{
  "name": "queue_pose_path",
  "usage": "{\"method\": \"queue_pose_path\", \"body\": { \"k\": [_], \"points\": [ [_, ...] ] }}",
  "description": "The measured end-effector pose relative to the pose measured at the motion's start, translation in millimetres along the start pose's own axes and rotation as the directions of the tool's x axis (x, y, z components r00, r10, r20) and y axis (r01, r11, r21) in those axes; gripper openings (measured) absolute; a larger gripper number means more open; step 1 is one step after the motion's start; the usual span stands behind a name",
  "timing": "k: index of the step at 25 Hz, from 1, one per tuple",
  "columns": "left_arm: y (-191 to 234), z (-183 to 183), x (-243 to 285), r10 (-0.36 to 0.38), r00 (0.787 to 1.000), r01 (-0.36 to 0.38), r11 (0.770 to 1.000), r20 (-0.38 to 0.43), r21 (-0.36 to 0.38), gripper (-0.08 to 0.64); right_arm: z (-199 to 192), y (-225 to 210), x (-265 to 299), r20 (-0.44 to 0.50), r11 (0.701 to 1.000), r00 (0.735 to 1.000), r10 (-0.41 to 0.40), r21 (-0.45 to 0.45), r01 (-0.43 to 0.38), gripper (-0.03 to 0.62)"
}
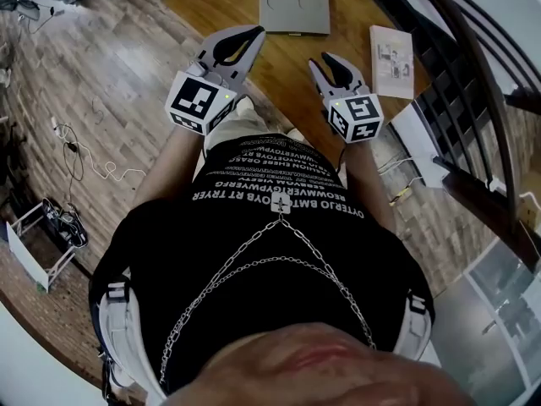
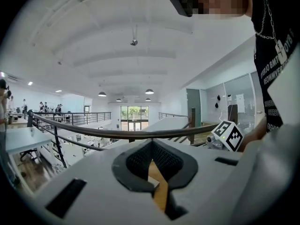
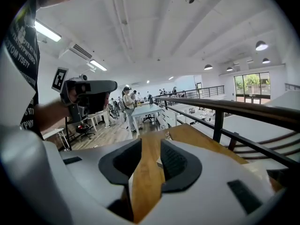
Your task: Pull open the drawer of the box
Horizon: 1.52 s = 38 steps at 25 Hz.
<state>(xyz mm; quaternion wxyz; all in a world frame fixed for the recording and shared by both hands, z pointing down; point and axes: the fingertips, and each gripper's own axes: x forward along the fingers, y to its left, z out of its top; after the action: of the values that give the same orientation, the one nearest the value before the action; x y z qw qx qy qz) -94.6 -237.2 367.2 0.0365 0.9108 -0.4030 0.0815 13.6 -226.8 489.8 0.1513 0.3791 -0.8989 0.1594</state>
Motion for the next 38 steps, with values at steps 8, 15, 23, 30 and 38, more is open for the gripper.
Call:
{"method": "queue_pose_path", "body": {
  "k": [8,15,23,30,38],
  "points": [
    [51.5,-15.7,0.9,-0.001,1.000,0.001,1.000,-0.030,-0.017,0.006,-15.2,-13.6,58.8,-0.066,0.999,0.998,-0.024,0.028,0.026,0.123],
    [84.7,-25.7,4.6,-0.010,0.999,0.008,0.999,-0.044,-0.044,0.006,-53.2,-32.8,105.3,-0.148,0.996,0.988,-0.042,0.076,0.054,0.127],
    [108.7,-33.5,5.0,-0.010,1.000,0.008,0.997,-0.019,-0.073,0.006,-103.8,-54.2,142.2,-0.228,0.981,0.970,-0.078,0.159,0.116,0.130],
    [115.3,-48.9,4.5,-0.006,0.999,0.002,0.997,-0.048,-0.079,0.006,-137.9,-71.7,173.4,-0.276,0.952,0.956,-0.097,0.256,0.171,0.143],
    [124.1,-62.6,8.5,0.007,0.998,-0.013,0.995,-0.066,-0.095,0.006,-184.4,-97.0,205.7,-0.372,0.933,0.919,-0.127,0.270,0.238,0.160]
  ]
}}
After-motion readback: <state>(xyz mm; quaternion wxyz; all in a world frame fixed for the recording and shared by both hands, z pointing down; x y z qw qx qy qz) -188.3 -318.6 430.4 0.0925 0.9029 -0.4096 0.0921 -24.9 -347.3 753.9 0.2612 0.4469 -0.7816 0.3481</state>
